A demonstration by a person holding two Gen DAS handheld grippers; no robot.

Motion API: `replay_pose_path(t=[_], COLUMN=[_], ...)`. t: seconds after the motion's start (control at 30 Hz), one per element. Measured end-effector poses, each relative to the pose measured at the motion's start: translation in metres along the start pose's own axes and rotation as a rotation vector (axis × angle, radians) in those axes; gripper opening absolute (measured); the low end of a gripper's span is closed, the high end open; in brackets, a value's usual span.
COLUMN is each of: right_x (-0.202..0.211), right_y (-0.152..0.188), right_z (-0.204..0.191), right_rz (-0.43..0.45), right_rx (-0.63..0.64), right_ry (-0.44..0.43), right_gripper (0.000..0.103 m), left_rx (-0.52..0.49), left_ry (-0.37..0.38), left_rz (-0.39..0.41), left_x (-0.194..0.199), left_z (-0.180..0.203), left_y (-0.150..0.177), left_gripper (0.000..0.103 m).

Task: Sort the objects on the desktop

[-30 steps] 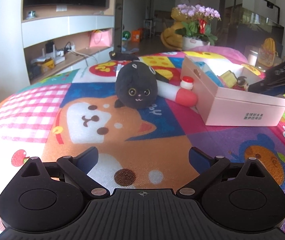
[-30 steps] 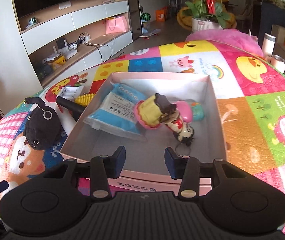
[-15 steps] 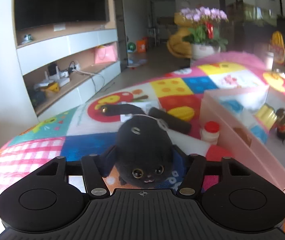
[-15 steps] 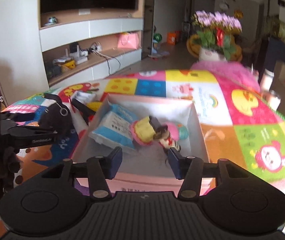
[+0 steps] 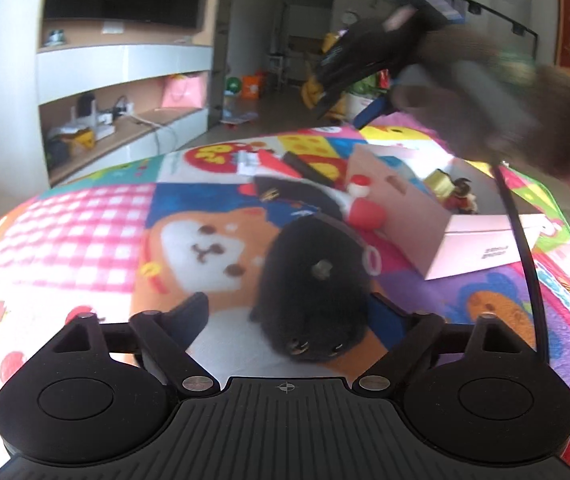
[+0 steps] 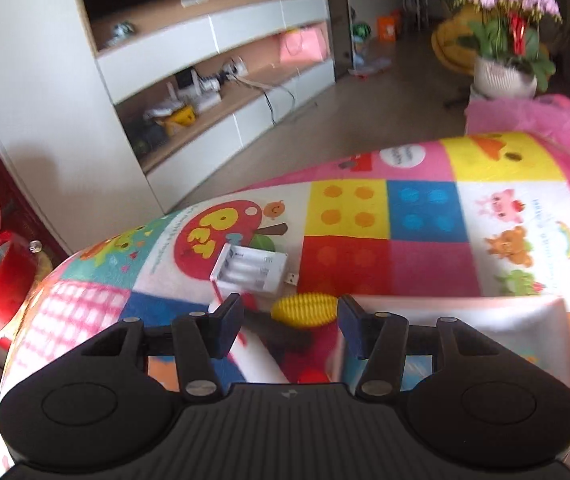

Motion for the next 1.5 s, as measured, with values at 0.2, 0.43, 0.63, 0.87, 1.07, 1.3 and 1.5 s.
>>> replay_pose_path(t=[0.2, 0.43, 0.63, 0.87, 1.07, 1.3, 1.5], right_x=[-0.099, -0.145, -0.110, -0.027, -0.011, -0.088, -0.118], right_y=[-0.025, -0.026, 0.009, 0.041, 0.002, 0.002, 0.014], right_z=[-0.018, -0.027, -0.043, -0.052, -0.028, -0.034, -0.037], right_rz=[-0.114, -0.196, -0.272, -0.326, -0.150, -0.186, -0.248], right_rx=[-0.078, -0.024, 0.085, 0.220, 0.221, 0.311, 0.382], right_ry=[0.066, 0.091, -0.024, -0.203, 0.000, 0.151, 0.209], right_gripper=[0.050, 0.024, 0.022, 0.022, 0.049, 0.067, 0.061], left_rx=[0.134, 0.174, 0.149, 0.125, 0.142, 0.208, 0.222], left_ry=[0.055, 0.086, 0.078, 0.094, 0.074, 0.088, 0.111], left_rz=[-0.002, 0.003, 0.005, -0.030, -0.023, -0.021, -0.014], left_x=[-0.004, -0.003, 0.002, 0.002, -0.002, 0.000, 0.001], left_z=[-0.026, -0.032, -0.026, -0.012, -0.010, -0.020, -0.021], left_y=[0.008, 0.010, 0.009, 0.015, 0.015, 0.018, 0.018], left_gripper=[0.096, 0.096, 0.097, 0.099, 0.100, 0.100, 0.101])
Point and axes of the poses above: each gripper's, at about its wrist camera, not at the fingertips, and x roughly against the way its jaws point, z to its right, y to its underside, the point moved 1 cm from there along -x, roughly the way its jaws point, and after that the axes turned 2 degrees about z, right-handed, at the moved point
